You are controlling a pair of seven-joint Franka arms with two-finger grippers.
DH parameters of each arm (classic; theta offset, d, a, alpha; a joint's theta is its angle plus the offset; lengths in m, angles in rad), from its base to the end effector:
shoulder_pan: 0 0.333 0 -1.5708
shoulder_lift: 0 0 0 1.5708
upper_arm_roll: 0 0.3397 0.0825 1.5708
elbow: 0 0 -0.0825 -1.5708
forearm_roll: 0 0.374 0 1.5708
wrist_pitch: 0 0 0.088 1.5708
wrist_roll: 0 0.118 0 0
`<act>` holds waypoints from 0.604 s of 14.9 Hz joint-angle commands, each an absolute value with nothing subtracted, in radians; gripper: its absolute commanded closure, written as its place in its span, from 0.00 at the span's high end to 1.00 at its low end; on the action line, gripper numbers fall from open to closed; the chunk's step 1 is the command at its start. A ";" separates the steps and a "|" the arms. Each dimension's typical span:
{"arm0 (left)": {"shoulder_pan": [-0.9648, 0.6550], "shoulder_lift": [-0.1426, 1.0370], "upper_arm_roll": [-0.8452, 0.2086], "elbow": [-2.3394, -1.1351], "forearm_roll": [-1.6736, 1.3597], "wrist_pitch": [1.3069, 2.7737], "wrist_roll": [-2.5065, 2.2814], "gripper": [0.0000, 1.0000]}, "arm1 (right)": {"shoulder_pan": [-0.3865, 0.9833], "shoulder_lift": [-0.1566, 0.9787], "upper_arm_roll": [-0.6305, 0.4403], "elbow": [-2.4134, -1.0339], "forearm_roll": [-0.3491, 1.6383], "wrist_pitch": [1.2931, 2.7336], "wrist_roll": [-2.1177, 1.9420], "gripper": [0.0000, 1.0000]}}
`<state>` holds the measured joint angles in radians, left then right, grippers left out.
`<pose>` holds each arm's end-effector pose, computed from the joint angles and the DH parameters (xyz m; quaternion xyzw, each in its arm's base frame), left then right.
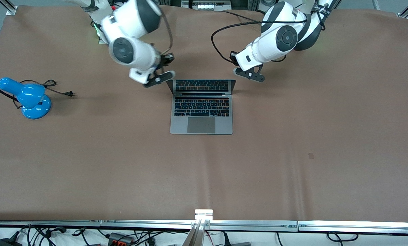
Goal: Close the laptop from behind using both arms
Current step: 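Push the laptop lid down with both grippers from behind the screen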
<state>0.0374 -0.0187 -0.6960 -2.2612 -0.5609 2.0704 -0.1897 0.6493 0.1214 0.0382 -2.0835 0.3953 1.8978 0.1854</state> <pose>0.3694 -0.3278 0.3795 0.9681 -0.0729 -0.1687 0.1702 0.3857 0.3579 0.3714 -0.9607 -0.1529 0.2106 0.0964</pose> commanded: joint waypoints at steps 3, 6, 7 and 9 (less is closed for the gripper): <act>0.043 0.026 -0.712 -2.275 -0.588 2.172 -0.190 0.00 | 0.706 0.192 0.021 -2.071 0.410 2.081 0.256 0.00; 0.040 0.116 -0.712 -2.238 -0.577 2.238 -0.190 0.00 | 0.683 0.195 0.014 -2.060 0.408 2.144 0.261 0.00; 0.040 0.133 -0.710 -2.220 -0.572 2.240 -0.192 0.00 | 0.674 0.195 0.012 -2.057 0.408 2.158 0.273 0.00; 0.040 0.170 -0.709 -2.183 -0.546 2.247 -0.192 0.00 | 0.669 0.198 0.012 -2.056 0.399 2.219 0.304 0.00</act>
